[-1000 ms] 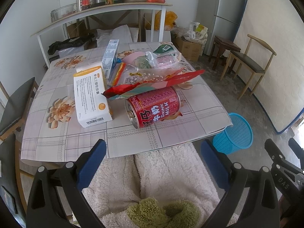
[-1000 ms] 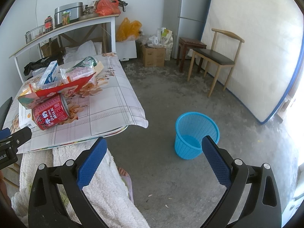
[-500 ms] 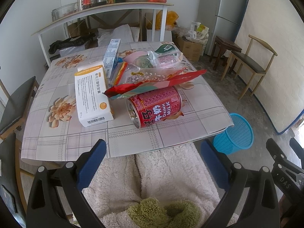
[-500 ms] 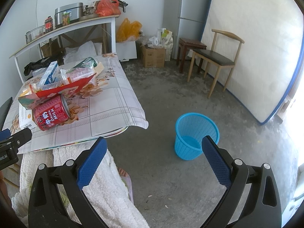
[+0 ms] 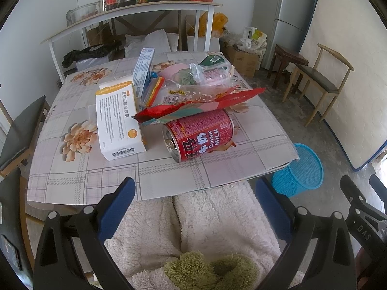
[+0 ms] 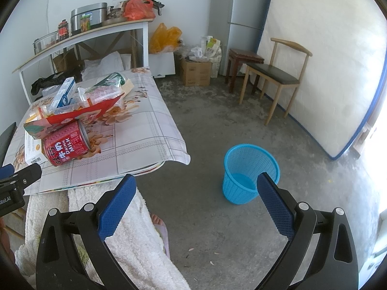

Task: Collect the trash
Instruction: 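Move both tools toward the trash on the table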

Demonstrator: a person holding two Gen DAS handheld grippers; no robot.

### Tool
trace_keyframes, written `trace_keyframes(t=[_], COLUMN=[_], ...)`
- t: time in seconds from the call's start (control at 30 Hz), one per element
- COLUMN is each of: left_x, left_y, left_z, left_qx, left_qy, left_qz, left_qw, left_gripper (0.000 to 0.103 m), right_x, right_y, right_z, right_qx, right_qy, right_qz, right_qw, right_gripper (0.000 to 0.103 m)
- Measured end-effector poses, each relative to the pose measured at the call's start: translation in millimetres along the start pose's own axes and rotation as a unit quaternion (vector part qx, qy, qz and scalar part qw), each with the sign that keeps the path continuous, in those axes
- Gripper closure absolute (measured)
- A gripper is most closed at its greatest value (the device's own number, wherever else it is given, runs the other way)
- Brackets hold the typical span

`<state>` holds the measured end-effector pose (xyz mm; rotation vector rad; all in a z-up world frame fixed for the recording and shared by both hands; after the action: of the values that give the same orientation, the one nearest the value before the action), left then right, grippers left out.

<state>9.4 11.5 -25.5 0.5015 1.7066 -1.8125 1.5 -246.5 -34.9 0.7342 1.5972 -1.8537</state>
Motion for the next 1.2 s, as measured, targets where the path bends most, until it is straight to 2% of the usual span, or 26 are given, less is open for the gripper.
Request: trace_keyframes(t=[0.47,0.7,0.83,0.97,1.07,1.2], left_x=[-5,-12,-11,-9,-8,-6], left_y=[2,-1,1,5,6,8], left_z=[-10,-39,-61,-81,-90,-91], left_qx=[0.002,-0.022,-0.033,-0.019,0.022,0.087], left_qy=[-0.006,-0.015,-0.022,-0.042,-0.063,-0.070], left_qz=[0.004,0.034,0.041,0.044,0.052,0.068], left_qw=[1.0000,0.9991,0.9983,0.9980,0.9964,0.9914], left_gripper=[0.006,0.006,0.006,0.006,0.006,0.006], right_x=[-2,-16,-25,-42,-58,-78], right_y=[-5,-6,-3,11,22,43], right_z=[-5,-22,-26,-27,-31,-43], right_qx=[0.002,-0.023,-0.094,-0.179,-0.248,-0.333], right_qy=[-0.006,-0.015,-0.009,0.036,0.076,0.120], right_qz=[0.004,0.045,0.069,0.037,0.013,-0.030], right_qw=[1.000,0.999,0.993,0.982,0.966,0.935], right_gripper=[0.008,0.008,0.008,0.008,0.008,0.020])
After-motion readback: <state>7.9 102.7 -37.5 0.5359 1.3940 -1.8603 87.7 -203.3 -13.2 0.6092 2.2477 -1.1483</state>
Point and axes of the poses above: each gripper's, at about its wrist camera, not at the fingertips, and y roughly the way its jaws point, z to its right, x to its underside, the point moved 2 cm from there along y, roughly the way its jaws point, and after that the axes turned 5 degrees about -y, right-handed, at the moved point
